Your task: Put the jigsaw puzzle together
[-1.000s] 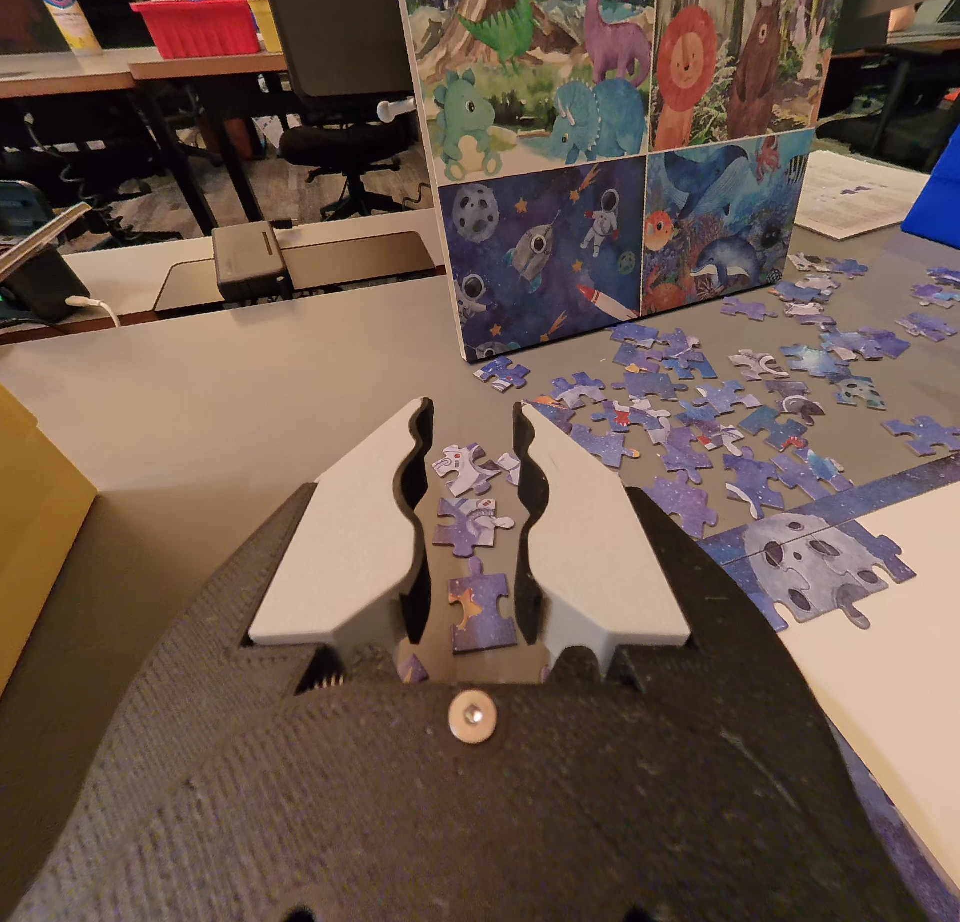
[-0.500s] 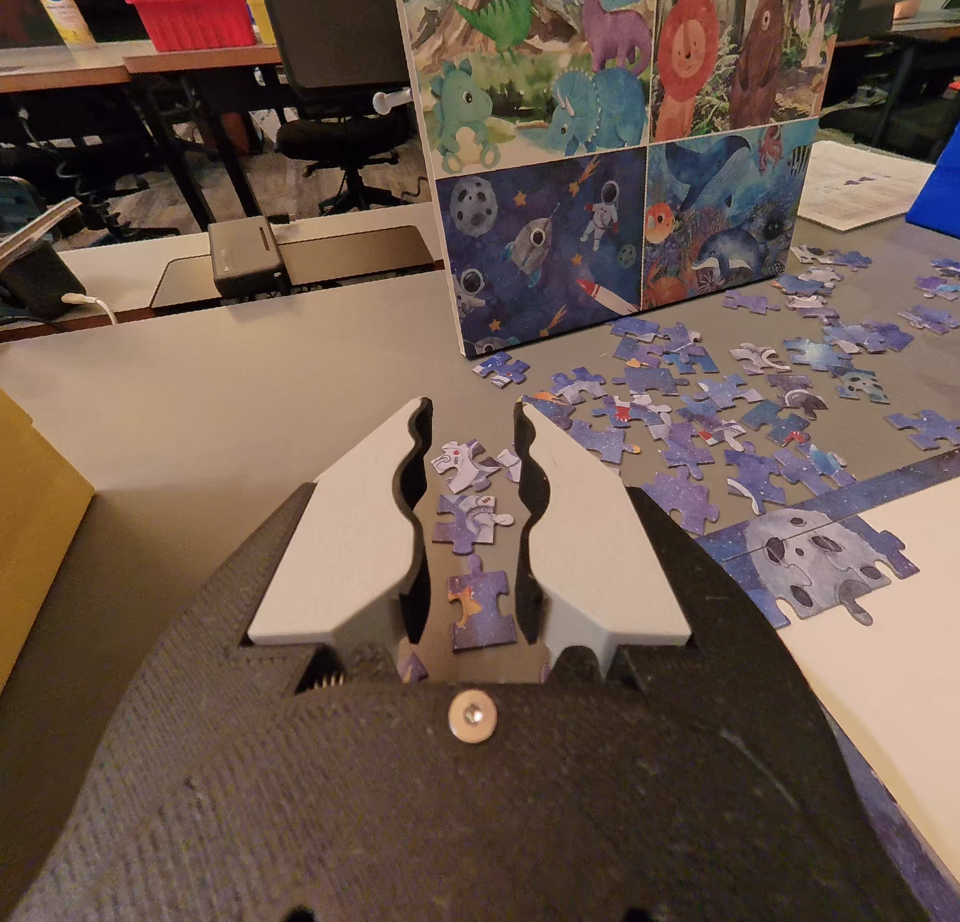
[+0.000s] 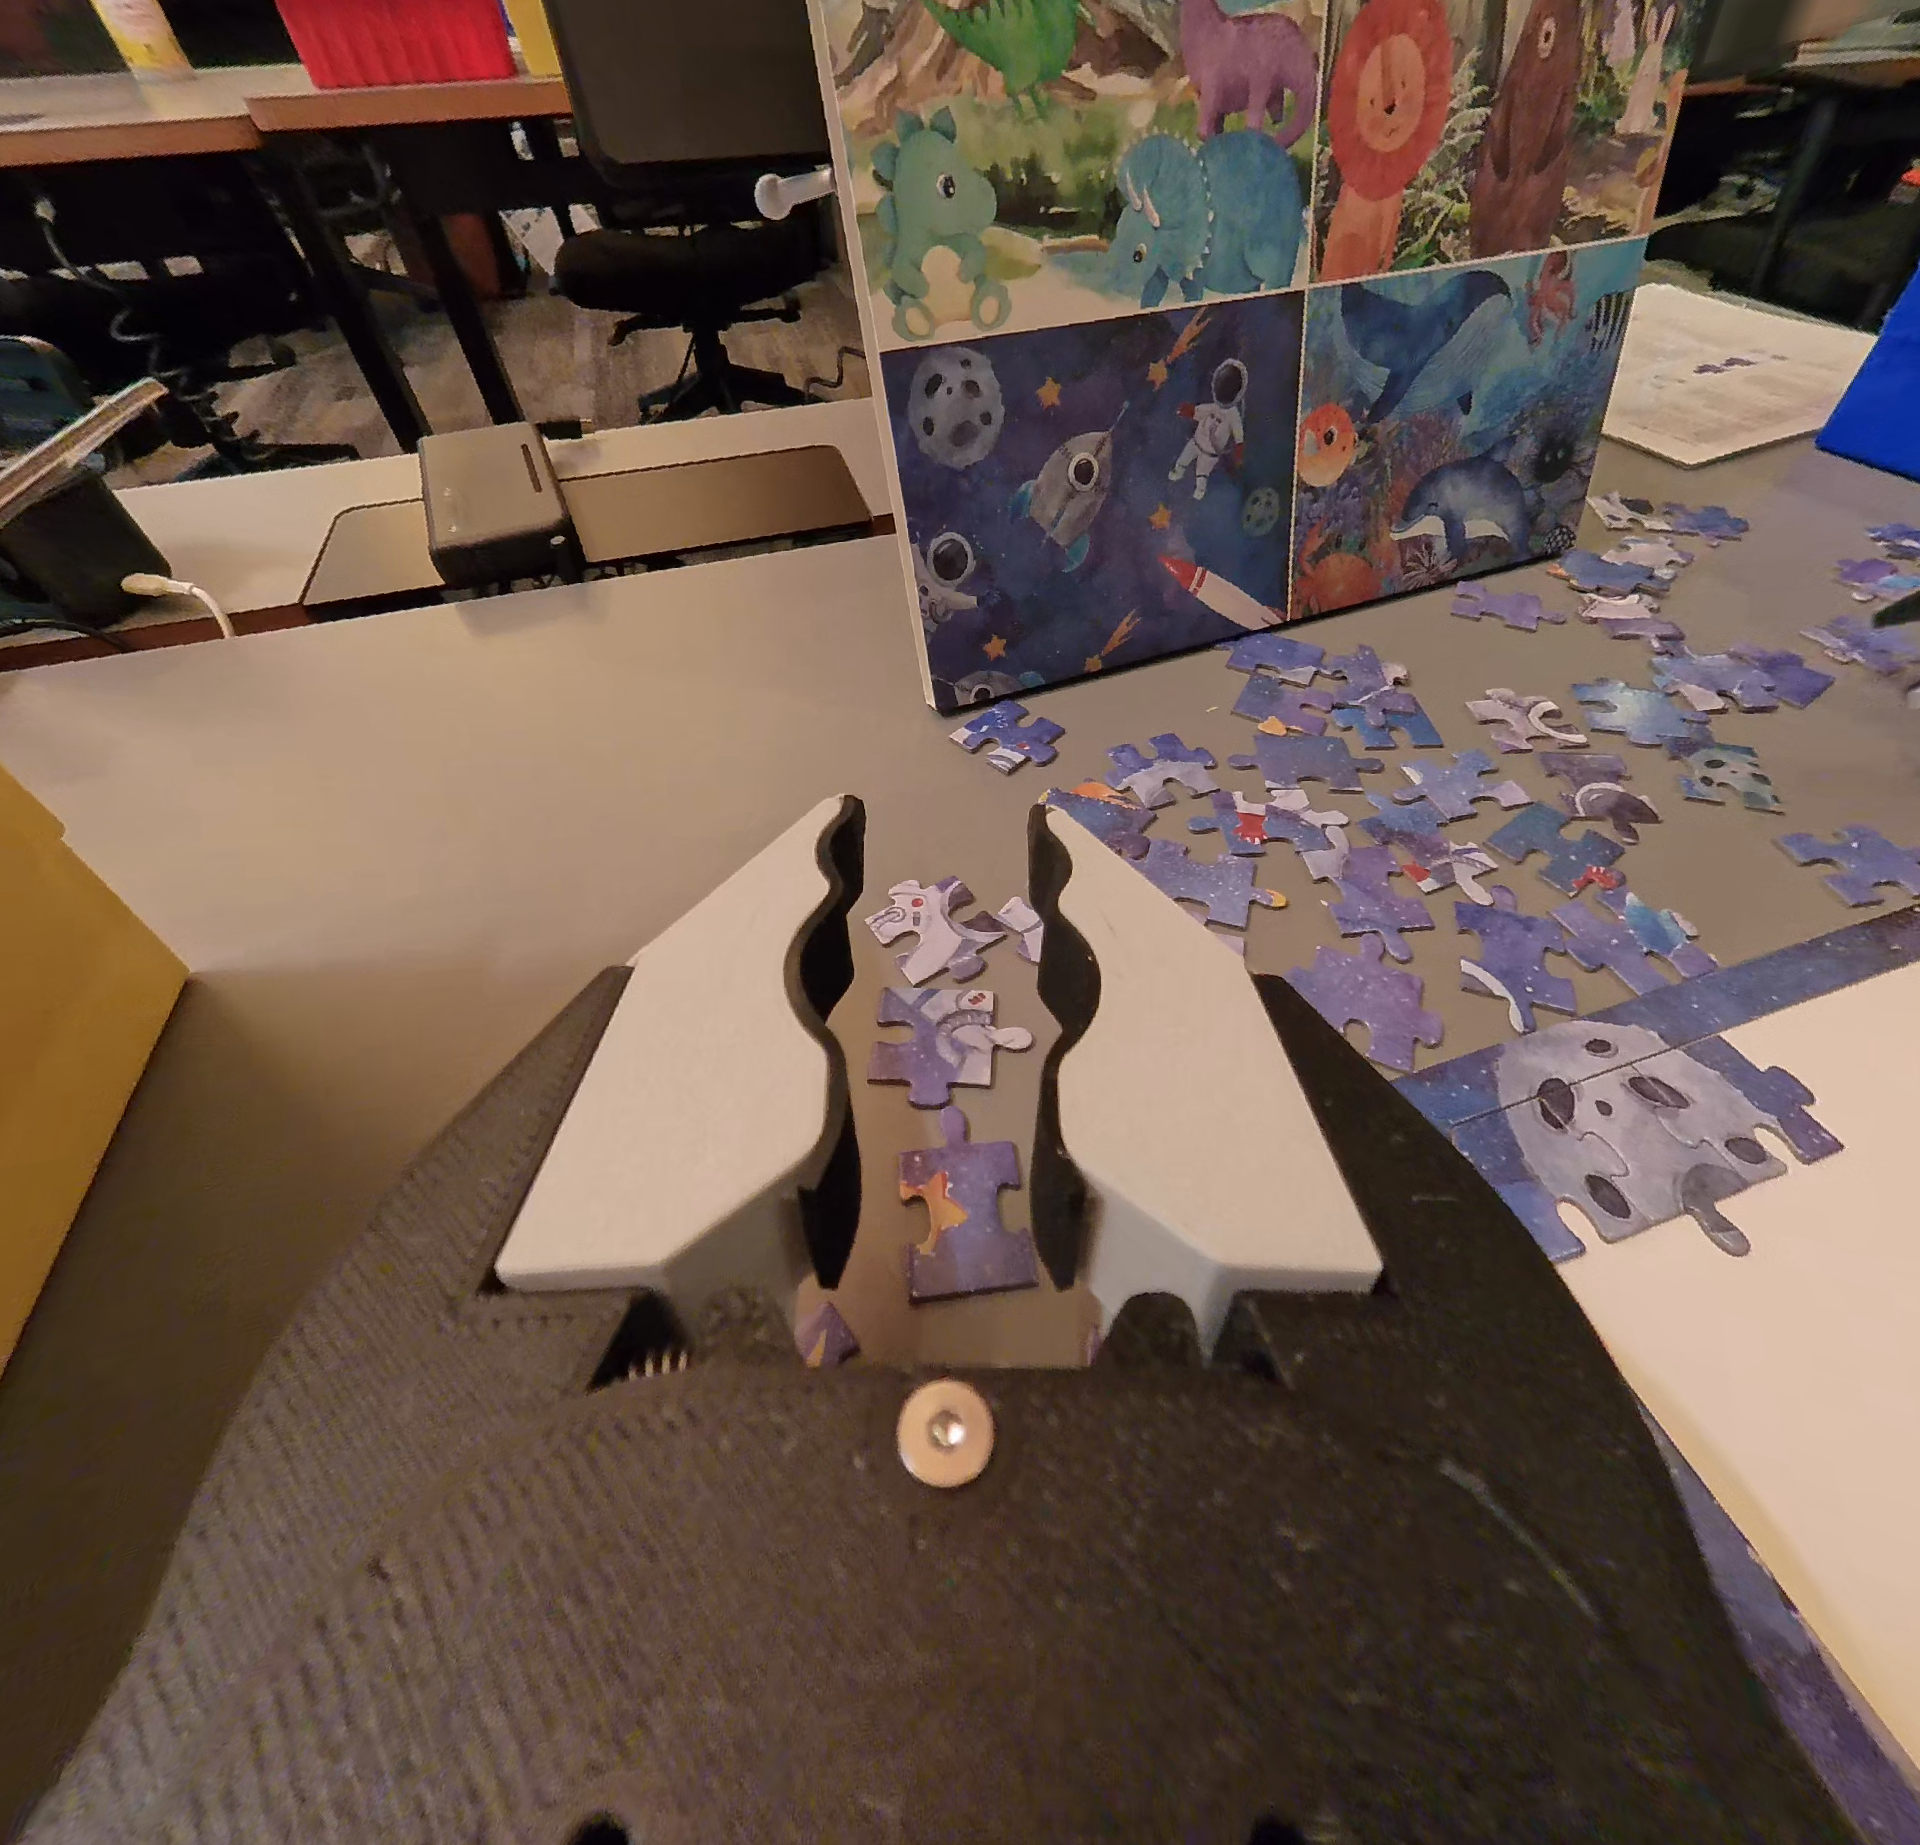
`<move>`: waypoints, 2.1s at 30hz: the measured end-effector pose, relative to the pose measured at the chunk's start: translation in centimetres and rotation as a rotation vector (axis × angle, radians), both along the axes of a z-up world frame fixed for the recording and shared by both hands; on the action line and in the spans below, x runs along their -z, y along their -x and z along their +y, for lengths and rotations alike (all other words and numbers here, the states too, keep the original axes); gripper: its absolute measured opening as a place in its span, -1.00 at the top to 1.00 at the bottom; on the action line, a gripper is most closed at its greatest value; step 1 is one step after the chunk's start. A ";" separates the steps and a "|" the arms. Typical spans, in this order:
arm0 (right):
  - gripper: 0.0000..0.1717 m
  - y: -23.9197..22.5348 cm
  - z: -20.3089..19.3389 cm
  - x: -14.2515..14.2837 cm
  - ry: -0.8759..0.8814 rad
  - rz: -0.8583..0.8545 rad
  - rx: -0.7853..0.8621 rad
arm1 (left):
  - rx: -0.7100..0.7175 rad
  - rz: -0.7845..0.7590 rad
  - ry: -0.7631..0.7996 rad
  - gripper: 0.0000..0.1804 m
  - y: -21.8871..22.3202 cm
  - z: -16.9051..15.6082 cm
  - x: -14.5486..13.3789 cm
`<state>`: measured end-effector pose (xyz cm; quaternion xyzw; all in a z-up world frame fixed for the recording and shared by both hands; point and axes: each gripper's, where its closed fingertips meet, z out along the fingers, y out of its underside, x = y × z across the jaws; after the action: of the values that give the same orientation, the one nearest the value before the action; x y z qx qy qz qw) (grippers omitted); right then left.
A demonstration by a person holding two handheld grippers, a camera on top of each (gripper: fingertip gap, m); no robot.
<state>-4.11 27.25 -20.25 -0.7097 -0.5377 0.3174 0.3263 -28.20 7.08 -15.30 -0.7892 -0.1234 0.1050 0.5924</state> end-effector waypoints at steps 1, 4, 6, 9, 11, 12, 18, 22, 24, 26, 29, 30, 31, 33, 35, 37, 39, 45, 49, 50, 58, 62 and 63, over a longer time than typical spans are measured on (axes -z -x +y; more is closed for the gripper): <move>0.33 0.5 0.0 0.2 -0.008 -0.015 -0.014 | 0.000 0.000 -0.001 0.68 0.0 0.0 0.0; 0.34 1.9 -0.1 0.4 -0.022 -0.028 -0.056 | 0.000 -0.003 -0.006 0.68 0.0 0.0 -0.1; 0.34 2.4 0.1 0.9 -0.019 -0.049 -0.072 | 0.002 -0.004 -0.007 0.68 0.0 0.0 -0.1; 0.33 2.6 -0.1 1.5 0.017 -0.081 -0.085 | 0.001 -0.001 -0.003 0.68 0.0 0.0 -0.1; 0.34 2.2 -0.6 1.9 0.031 -0.116 -0.090 | 0.000 -0.002 -0.004 0.68 0.0 0.0 -0.1; 0.33 1.9 -1.0 2.0 0.031 -0.140 -0.100 | -0.001 -0.003 -0.004 0.68 0.1 0.0 -0.1; 0.44 1.6 -3.8 0.5 0.113 -0.097 -0.199 | 0.000 -0.003 0.001 0.68 0.1 0.0 0.0; 0.42 2.4 -0.8 0.1 0.026 -0.048 -0.119 | 0.003 -0.004 0.000 0.68 0.0 0.0 0.0; 0.37 2.4 -0.4 1.2 0.047 -0.076 -0.118 | 0.004 -0.003 0.001 0.68 0.0 0.0 0.0; 0.31 2.4 -1.0 1.8 0.091 -0.079 -0.139 | 0.003 -0.003 0.001 0.68 0.0 0.0 0.0; 0.38 1.8 -2.6 1.6 0.137 -0.103 -0.212 | 0.003 -0.006 -0.001 0.68 0.0 0.0 0.0; 0.46 1.6 -3.6 1.4 0.162 -0.108 -0.259 | 0.002 -0.006 -0.001 0.67 0.0 0.0 0.0; 0.50 1.3 -4.5 1.2 0.180 -0.104 -0.302 | 0.002 -0.006 -0.002 0.67 0.0 0.0 0.0; 0.52 1.4 -5.1 0.7 0.170 -0.076 -0.334 | 0.003 -0.008 -0.003 0.68 0.0 0.0 0.0; 0.52 2.0 -3.7 0.2 0.106 -0.039 -0.276 | 0.004 -0.007 -0.003 0.68 0.0 0.0 0.0; 0.47 2.6 -2.2 0.1 0.037 -0.017 -0.230 | 0.005 -0.006 -0.002 0.68 -0.1 0.0 0.0; 0.41 3.0 -1.8 0.4 0.009 -0.021 -0.231 | 0.005 -0.007 -0.003 0.68 -0.1 0.0 0.0; 0.34 1.7 -3.2 1.8 0.057 -0.107 -0.311 | 0.005 -0.007 -0.003 0.68 0.0 0.0 0.0; 0.47 0.4 -4.7 0.9 0.087 -0.102 -0.378 | 0.005 -0.009 -0.005 0.68 0.0 0.0 -0.1; 0.47 0.8 -4.2 0.5 0.072 -0.072 -0.358 | 0.006 -0.009 -0.005 0.68 -0.1 0.0 -0.1; 0.14 2.8 -2.2 1.7 0.042 -0.042 -0.264 | 0.007 -0.008 0.001 0.68 -0.1 0.0 0.0; 0.28 1.2 -3.7 2.0 0.074 -0.117 -0.330 | 0.007 -0.005 0.001 0.68 -0.1 0.0 0.0; 0.32 0.6 -4.5 1.9 0.090 -0.133 -0.364 | 0.007 -0.006 0.000 0.68 -0.1 0.0 0.0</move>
<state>-4.68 22.77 -22.20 -0.6340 -0.6628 0.3475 0.1950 -28.09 7.10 -15.29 -0.7899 -0.1222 0.1007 0.5925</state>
